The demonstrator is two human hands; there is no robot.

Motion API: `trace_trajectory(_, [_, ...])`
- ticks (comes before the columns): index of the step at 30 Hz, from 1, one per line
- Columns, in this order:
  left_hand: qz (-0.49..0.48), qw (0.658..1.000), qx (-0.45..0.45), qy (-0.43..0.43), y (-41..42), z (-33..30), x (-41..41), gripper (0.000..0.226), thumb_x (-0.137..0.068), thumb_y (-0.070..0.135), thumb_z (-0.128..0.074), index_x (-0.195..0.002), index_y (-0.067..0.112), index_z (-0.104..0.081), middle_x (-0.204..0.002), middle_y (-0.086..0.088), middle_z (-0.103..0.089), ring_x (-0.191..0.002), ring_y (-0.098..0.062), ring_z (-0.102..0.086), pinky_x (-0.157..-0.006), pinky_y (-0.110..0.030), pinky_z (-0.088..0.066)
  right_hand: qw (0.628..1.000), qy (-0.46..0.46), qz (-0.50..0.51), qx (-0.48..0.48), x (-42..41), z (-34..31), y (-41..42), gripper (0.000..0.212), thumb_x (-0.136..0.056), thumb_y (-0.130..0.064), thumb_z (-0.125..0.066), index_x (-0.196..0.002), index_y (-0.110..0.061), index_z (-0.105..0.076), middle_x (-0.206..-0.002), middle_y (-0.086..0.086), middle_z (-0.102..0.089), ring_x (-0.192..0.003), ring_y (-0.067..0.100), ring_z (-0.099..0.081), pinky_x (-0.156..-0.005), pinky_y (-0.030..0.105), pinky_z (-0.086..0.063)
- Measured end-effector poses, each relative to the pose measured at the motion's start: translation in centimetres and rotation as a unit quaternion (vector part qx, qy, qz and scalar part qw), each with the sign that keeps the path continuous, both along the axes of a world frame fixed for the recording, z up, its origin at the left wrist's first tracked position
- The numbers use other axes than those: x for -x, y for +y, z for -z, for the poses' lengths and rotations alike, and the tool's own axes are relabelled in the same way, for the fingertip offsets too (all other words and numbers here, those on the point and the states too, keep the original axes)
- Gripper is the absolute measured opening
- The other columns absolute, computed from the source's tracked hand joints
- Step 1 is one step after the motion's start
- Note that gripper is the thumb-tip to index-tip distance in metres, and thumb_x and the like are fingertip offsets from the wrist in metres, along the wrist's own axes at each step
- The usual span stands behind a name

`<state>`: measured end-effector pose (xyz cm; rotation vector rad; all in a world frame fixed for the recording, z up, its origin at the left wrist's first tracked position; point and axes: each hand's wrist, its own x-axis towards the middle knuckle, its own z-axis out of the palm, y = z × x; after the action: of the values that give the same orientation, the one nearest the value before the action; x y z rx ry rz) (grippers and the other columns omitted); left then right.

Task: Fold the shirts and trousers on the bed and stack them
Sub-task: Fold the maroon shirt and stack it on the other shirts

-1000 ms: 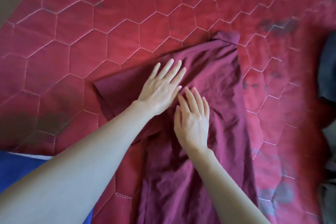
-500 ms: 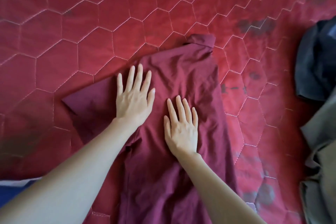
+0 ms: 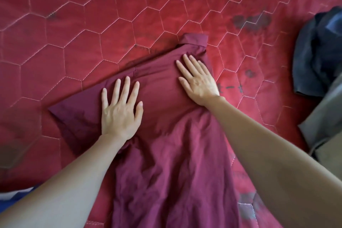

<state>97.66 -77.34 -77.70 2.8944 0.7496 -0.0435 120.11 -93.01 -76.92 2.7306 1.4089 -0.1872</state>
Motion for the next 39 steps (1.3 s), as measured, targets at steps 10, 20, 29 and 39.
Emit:
trace_trajectory(10, [0.007,1.0,0.011,0.021,0.2,-0.1,-0.4,0.058,-0.1,0.041,-0.03,-0.154,0.023,-0.02,-0.163,-0.004,-0.013,-0.15,-0.025,-0.009,-0.118,-0.056,-0.006,0.977,0.017,0.16,-0.139,10.2,-3.4,-2.0,0.053,-0.099,-0.036,-0.038,-0.149,-0.021,-0.036,-0.159,0.013,-0.02,-0.149,0.029,-0.012,-0.119,0.049,-0.007])
trace_trajectory(20, [0.079,0.997,-0.017,-0.006,-10.7,-3.0,6.3,0.057,-0.098,0.034,-0.038,-0.15,0.012,-0.032,-0.159,-0.01,-0.025,-0.147,-0.027,-0.019,-0.118,-0.054,-0.01,0.989,0.079,0.123,-0.038,20.3,-0.8,-4.7,0.055,-0.103,-0.037,-0.029,-0.154,-0.023,-0.017,-0.162,0.007,-0.009,-0.15,0.023,-0.003,-0.119,0.049,-0.007])
trace_trajectory(29, [0.09,0.996,-0.003,0.012,-10.5,-0.7,11.4,0.059,-0.098,0.039,-0.023,-0.15,0.012,-0.033,-0.157,-0.015,-0.027,-0.146,-0.029,-0.024,-0.118,-0.051,-0.014,0.98,0.032,0.194,-0.021,16.8,0.2,-16.7,0.055,-0.103,-0.043,-0.023,-0.155,-0.028,-0.011,-0.163,0.001,-0.006,-0.15,0.019,-0.001,-0.121,0.046,-0.001])
trace_trajectory(39, [0.104,0.994,0.022,0.008,-20.0,-3.1,15.8,0.057,-0.099,0.034,-0.022,-0.151,0.012,-0.031,-0.159,-0.01,-0.023,-0.148,-0.026,-0.017,-0.119,-0.051,-0.008,0.986,0.069,0.124,-0.089,30.0,-2.3,-16.0,0.052,-0.102,-0.034,-0.032,-0.152,-0.022,-0.027,-0.16,0.009,-0.019,-0.149,0.025,-0.01,-0.12,0.049,-0.005])
